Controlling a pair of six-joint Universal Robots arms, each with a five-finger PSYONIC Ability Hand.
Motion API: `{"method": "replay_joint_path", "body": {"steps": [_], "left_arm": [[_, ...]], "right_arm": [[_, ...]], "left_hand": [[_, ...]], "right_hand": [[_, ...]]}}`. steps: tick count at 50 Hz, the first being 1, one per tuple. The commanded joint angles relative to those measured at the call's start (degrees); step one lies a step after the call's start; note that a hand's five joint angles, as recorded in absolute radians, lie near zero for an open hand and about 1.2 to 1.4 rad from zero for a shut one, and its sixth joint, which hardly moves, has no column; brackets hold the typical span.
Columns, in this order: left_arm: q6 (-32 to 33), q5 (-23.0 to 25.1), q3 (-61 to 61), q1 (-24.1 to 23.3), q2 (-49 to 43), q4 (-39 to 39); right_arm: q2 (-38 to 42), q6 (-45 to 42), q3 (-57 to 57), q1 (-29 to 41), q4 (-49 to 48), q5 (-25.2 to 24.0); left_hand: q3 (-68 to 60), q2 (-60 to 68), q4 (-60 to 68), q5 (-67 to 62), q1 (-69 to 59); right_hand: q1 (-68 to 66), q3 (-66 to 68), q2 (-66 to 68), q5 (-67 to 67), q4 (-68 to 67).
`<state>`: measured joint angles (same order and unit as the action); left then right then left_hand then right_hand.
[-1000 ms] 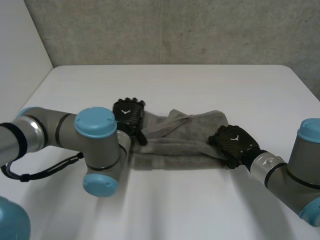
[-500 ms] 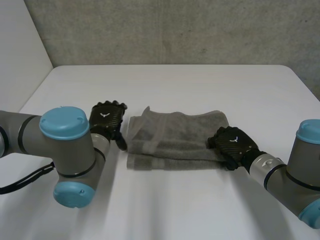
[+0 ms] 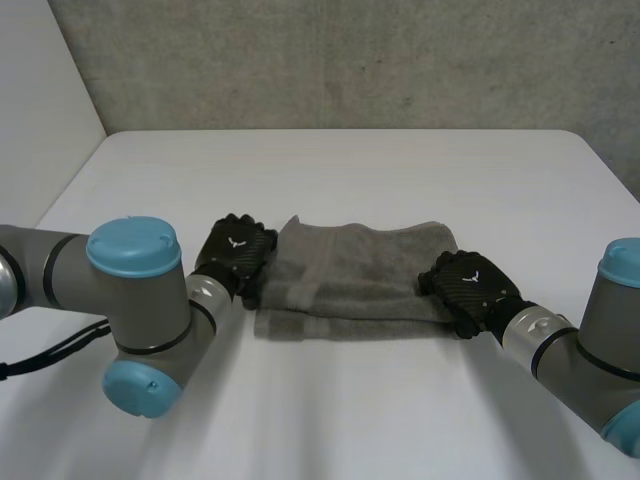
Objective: Fold the towel.
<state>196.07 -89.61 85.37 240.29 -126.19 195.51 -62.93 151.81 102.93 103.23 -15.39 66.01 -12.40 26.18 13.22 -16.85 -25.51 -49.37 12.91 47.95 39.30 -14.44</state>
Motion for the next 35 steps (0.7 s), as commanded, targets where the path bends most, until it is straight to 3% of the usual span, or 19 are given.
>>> {"method": "replay_joint_path", "body": {"steps": [1, 7, 9, 10, 12, 18, 35], "left_arm": [[6.6, 0.8, -0.2, 0.5, -2.7, 0.2], [7.3, 1.2, -0.7, 0.4, -4.2, 0.4], [7.3, 1.1, -1.1, 0.4, -4.9, 0.7], [7.3, 1.1, -1.1, 0.4, -4.9, 0.7], [7.2, 1.2, -1.3, 0.4, -4.9, 0.9], [7.0, 0.9, -1.1, 0.2, -4.0, 0.8], [6.3, 0.4, 11.1, -2.1, 9.2, 0.3]], "right_arm": [[0.0, 0.0, 0.0, 0.2, 0.1, 0.0], [0.0, 0.0, 0.0, 0.1, 0.0, 0.0], [0.0, 0.0, 0.0, 0.1, 0.1, 0.0], [0.0, 0.1, 0.0, 0.1, 0.0, 0.0], [0.0, 0.0, 0.0, 0.1, 0.0, 0.0], [0.0, 0.0, 0.0, 0.0, 0.0, 0.0], [-1.9, 0.1, 0.4, -0.4, 0.5, -0.3]], "left_hand": [[2.4, 1.0, -3.2, -0.4, -1.7], [2.4, 2.9, -3.2, -2.2, -3.5], [2.4, 15.2, -3.2, -14.6, -15.9], [2.4, 15.3, -3.2, -14.7, -16.0], [2.4, 32.2, -3.2, -31.6, -32.9], [2.4, 47.1, -3.2, -46.4, -47.8], [2.4, 47.8, -3.2, -47.1, -48.5]], "right_hand": [[-0.4, -2.9, 1.8, 0.5, 4.4], [-0.4, -2.9, 1.8, 0.5, 4.4], [-0.4, -2.9, 1.8, 0.5, 4.4], [-0.7, -2.9, 2.2, 0.8, 4.4], [-2.2, -2.9, 3.7, 2.3, 4.4], [-11.5, -2.9, 12.9, 11.6, 4.4], [-14.9, -2.9, 16.3, 15.0, 4.4]]}}
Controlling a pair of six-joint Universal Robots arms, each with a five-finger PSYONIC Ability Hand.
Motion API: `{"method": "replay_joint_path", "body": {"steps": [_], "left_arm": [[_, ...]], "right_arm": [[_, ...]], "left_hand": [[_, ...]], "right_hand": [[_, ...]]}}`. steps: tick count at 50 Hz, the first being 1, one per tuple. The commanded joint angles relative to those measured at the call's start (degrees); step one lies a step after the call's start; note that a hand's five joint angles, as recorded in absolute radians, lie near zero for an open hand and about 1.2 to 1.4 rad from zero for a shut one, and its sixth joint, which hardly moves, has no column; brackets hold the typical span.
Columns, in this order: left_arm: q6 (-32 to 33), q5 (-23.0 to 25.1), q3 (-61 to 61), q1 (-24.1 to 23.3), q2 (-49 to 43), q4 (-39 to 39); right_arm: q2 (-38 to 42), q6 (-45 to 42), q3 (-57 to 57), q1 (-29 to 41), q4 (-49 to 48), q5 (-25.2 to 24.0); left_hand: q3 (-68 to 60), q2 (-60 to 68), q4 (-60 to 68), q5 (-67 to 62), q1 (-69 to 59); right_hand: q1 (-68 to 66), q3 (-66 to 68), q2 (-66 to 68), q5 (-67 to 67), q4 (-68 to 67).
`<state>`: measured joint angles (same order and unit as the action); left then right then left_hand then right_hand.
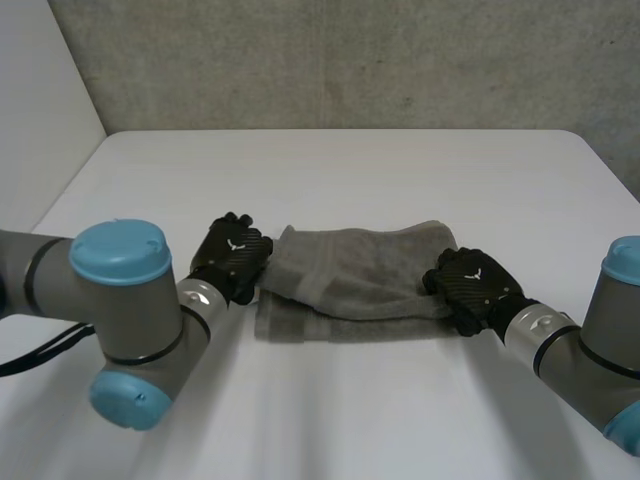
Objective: Fold the towel.
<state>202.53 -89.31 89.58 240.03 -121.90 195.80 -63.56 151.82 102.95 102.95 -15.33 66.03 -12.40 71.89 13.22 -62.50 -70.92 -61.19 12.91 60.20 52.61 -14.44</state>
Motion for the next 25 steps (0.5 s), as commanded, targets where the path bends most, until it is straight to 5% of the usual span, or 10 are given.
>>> {"method": "replay_joint_path", "body": {"steps": [1, 17, 25], "left_arm": [[-0.1, 0.1, 6.9, -1.8, 4.9, 0.0], [-2.1, -1.3, 10.0, -3.7, 4.4, 0.4], [-2.2, -1.7, 10.0, -3.5, 4.6, 0.4]], "right_arm": [[-1.3, 0.1, 0.4, -0.1, 0.5, -0.3], [-3.9, -2.9, 3.7, -2.9, 0.8, -1.1], [-3.1, -6.8, 4.5, -4.3, 0.9, -0.6]], "left_hand": [[2.4, 2.1, -3.2, -1.5, -3.0], [2.4, 1.4, -3.2, -0.8, -2.4], [2.4, 0.7, -3.2, -0.1, -1.7]], "right_hand": [[-3.1, -2.9, 4.0, 1.6, 4.4], [3.5, -2.9, -2.5, -4.9, 4.4], [18.8, -2.9, -17.8, -20.2, 4.4]]}}
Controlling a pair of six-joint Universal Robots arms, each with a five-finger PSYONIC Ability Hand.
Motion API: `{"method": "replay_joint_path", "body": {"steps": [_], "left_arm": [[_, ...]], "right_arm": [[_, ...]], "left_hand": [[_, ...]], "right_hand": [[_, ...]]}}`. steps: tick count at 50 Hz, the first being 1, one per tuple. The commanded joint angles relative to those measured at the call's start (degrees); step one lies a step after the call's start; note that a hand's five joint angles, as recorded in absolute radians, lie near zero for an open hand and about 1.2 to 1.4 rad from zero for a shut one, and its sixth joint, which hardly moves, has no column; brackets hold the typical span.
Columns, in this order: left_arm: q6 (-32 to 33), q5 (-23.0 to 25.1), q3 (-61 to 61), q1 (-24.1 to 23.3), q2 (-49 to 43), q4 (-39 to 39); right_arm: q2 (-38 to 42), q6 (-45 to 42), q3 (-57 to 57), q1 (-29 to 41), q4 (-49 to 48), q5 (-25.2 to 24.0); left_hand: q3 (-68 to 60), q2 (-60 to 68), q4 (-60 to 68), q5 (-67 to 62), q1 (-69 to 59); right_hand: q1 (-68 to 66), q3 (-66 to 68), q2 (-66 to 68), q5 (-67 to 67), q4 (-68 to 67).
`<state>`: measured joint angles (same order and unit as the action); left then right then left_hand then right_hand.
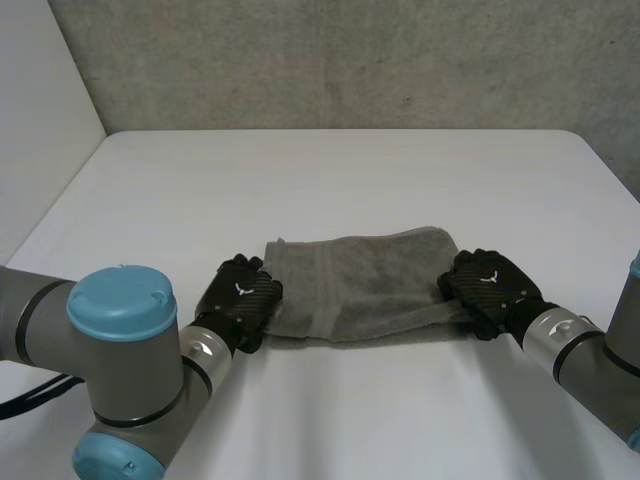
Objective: Fold the towel.
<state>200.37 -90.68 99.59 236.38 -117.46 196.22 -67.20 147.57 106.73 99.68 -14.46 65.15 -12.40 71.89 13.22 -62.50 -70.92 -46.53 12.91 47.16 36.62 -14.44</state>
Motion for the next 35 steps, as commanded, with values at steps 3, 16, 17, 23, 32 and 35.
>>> {"method": "replay_joint_path", "body": {"steps": [3, 16, 17, 23, 32, 35], "left_arm": [[-0.1, -1.1, 0.3, 0.3, 0.5, -0.3], [-2.6, -2.0, 1.6, 0.3, 3.6, -0.5], [-3.4, -2.0, 1.6, 0.3, 3.9, -0.6], [-7.4, -1.9, 1.6, 1.5, 5.0, -0.7], [-9.8, -1.8, 1.7, 5.4, 7.8, -2.2], [-10.0, -1.6, 1.7, 6.8, 8.8, -2.2]], "right_arm": [[0.1, -2.6, 1.6, -2.5, 0.0, -0.2], [-1.3, -1.9, 3.1, -4.3, -0.6, -1.9], [-1.2, -1.8, 3.1, -4.2, -0.6, -2.3], [0.2, -2.4, 2.5, -4.3, -0.6, -2.7], [-1.1, -3.8, -0.9, -7.2, 0.7, -5.9], [-2.8, -4.5, -3.4, -7.0, 2.8, -8.3]], "left_hand": [[2.4, -0.3, -3.2, 0.9, -0.7], [2.4, -8.2, -3.2, 8.8, 7.2], [2.4, -16.3, -3.2, 17.0, 15.4], [2.4, -54.4, -3.2, 55.0, 53.4], [2.4, -58.6, -3.2, 59.3, 57.7], [2.4, -58.8, -3.2, 59.4, 57.8]], "right_hand": [[5.2, -2.9, -5.8, -5.3, 4.4], [-6.1, -2.9, 5.5, 6.0, 4.4], [-9.1, -2.9, 8.5, 9.0, 4.4], [-33.3, -2.9, 32.7, 33.2, 4.4], [-33.5, -2.9, 32.8, 33.4, 4.4], [-33.5, -2.9, 32.8, 33.4, 4.4]]}}
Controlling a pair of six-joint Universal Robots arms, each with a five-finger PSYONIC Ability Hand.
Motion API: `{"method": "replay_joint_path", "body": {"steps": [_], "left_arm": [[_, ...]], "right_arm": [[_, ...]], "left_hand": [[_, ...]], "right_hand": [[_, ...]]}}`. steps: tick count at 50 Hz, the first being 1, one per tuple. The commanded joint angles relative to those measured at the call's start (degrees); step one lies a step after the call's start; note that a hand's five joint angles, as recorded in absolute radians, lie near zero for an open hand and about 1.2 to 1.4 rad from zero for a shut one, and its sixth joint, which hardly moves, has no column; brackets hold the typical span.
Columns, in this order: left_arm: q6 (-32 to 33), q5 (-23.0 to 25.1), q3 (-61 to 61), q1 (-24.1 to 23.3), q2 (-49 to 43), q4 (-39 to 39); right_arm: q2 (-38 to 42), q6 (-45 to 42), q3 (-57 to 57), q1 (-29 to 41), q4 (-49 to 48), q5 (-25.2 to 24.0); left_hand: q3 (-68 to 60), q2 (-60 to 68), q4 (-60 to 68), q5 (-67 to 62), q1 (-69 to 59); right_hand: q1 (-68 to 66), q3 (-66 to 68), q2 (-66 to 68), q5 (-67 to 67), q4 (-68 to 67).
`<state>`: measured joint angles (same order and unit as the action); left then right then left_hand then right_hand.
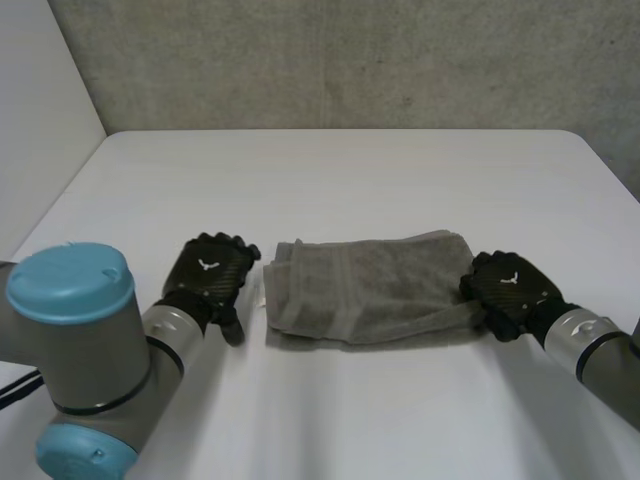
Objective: Fold the towel.
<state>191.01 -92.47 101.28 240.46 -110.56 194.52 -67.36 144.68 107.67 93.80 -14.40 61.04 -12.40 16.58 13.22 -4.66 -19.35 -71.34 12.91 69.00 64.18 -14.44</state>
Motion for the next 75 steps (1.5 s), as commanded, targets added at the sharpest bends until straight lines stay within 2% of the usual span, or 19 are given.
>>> {"method": "replay_joint_path", "body": {"steps": [1, 6, 9, 12, 18, 24, 30, 32, 33, 34, 35, 38, 43, 48, 52, 58, 60, 69, 75], "left_arm": [[-0.6, 0.2, 0.2, 3.3, 2.3, -0.5], [-0.8, 0.3, 0.3, 4.5, 3.4, -0.5], [-1.1, 0.2, 0.3, 5.5, 4.4, -0.4], [-1.1, 0.2, 0.3, 6.1, 4.7, -0.4], [-3.8, 0.2, 0.3, 8.9, 6.9, -0.2], [-4.6, 0.2, 0.2, 10.4, 7.7, 0.1], [-4.6, 0.2, 0.2, 11.8, 8.1, 0.2], [-4.6, 0.2, 0.2, 11.9, 8.0, 0.2], [-4.6, 0.2, 0.1, 11.8, 8.0, 0.2], [-4.6, 0.2, 0.1, 11.8, 8.0, 0.2], [-4.6, 0.3, -0.1, 11.8, 7.8, 0.2], [-4.7, 0.4, -0.9, 11.4, 7.5, 0.3], [-5.3, 0.5, -2.2, 10.5, 7.2, 0.7], [-9.7, 0.5, -6.7, 5.3, 3.7, 0.6], [-12.2, 0.5, -8.8, 3.3, 1.5, 0.2], [-15.0, 0.5, -12.8, -0.9, -5.4, -0.1], [-15.2, 0.5, -13.7, -2.0, -9.0, -0.6], [-15.3, 0.5, -12.9, -2.2, -14.1, -3.9], [-15.4, 0.5, -12.3, -2.3, -14.9, -4.0]], "right_arm": [[-2.6, -1.6, -4.4, -1.1, 2.7, -4.2], [-3.2, -1.4, -9.8, 3.1, 6.1, -5.8], [-2.0, -1.4, -16.9, 13.0, 8.7, -5.1], [-0.8, -1.4, -18.6, 15.4, 9.0, -4.8], [7.2, -1.2, -30.8, 31.2, 11.1, 0.9], [14.5, -0.5, -39.4, 39.4, 11.1, 5.0], [20.3, 1.7, -43.1, 43.2, 11.1, 6.2], [20.9, 2.2, -43.1, 43.6, 11.2, 6.5], [20.9, 3.4, -42.6, 43.3, 11.3, 7.1], [20.9, 3.4, -42.6, 43.3, 11.3, 7.1], [20.7, 4.7, -42.3, 42.9, 11.4, 7.7], [19.9, 7.7, -41.8, 42.4, 11.6, 8.6], [8.8, 17.8, -35.9, 37.1, 12.2, 8.8], [2.7, 24.4, -30.4, 31.6, 12.1, 8.6], [1.2, 29.3, -27.6, 27.9, 11.9, 8.2], [3.6, 35.9, -27.3, 23.9, 11.7, 7.7], [8.8, 37.5, -29.5, 23.4, 11.8, 7.5], [19.4, 41.1, -37.7, 23.4, 14.3, 7.9], [21.0, 42.0, -39.6, 23.4, 16.9, 7.3]], "left_hand": [[2.4, -3.5, -3.2, 1.6, 6.3], [2.4, -3.5, -3.2, 1.6, 6.3], [2.4, -3.5, -3.2, 1.6, 6.3], [2.4, -3.7, -3.2, 1.8, 6.4], [2.4, -3.8, -3.2, 1.9, 6.6], [2.4, -4.0, -3.2, 2.1, 6.8], [2.4, -4.0, -3.2, 2.1, 6.8], [2.4, -4.0, -3.2, 2.1, 6.8], [2.4, -4.0, -3.2, 2.1, 6.8], [2.4, -4.0, -3.2, 2.1, 6.8], [2.4, -4.0, -3.2, 2.1, 6.8], [2.4, -4.0, -3.2, 2.1, 6.8], [2.4, -4.0, -3.2, 2.1, 6.8], [2.4, -4.0, -3.2, 2.1, 6.8], [2.4, -4.0, -3.2, 2.1, 6.8], [2.4, -4.0, -3.2, 2.1, 6.8], [2.4, -4.0, -3.2, 2.1, 6.8], [2.4, -4.0, -3.2, 2.1, 6.8], [2.4, -4.0, -3.2, 2.1, 6.8]], "right_hand": [[-8.7, -2.9, 11.0, 5.8, 4.4], [-8.7, -2.9, 11.0, 5.8, 4.4], [-8.7, -2.9, 11.0, 5.8, 4.4], [-8.7, -2.9, 11.0, 5.8, 4.4], [-8.7, -2.9, 11.0, 5.8, 4.4], [-8.7, -2.9, 11.0, 5.8, 4.4], [-8.7, -2.9, 11.0, 5.8, 4.4], [-5.6, -2.9, 7.9, 2.7, 4.4], [30.6, -2.9, -28.3, -33.5, 4.4], [31.0, -2.9, -28.6, -33.8, 4.4], [61.3, -2.9, -59.0, -64.2, 4.4], [61.3, -2.9, -59.0, -64.2, 4.4], [61.3, -2.9, -59.0, -64.2, 4.4], [61.3, -2.9, -59.0, -64.2, 4.4], [61.3, -2.9, -59.0, -64.2, 4.4], [61.3, -2.9, -59.0, -64.2, 4.4], [61.3, -2.9, -59.0, -64.2, 4.4], [61.3, -2.9, -59.0, -64.2, 4.4], [61.3, -2.9, -59.0, -64.2, 4.4]]}}
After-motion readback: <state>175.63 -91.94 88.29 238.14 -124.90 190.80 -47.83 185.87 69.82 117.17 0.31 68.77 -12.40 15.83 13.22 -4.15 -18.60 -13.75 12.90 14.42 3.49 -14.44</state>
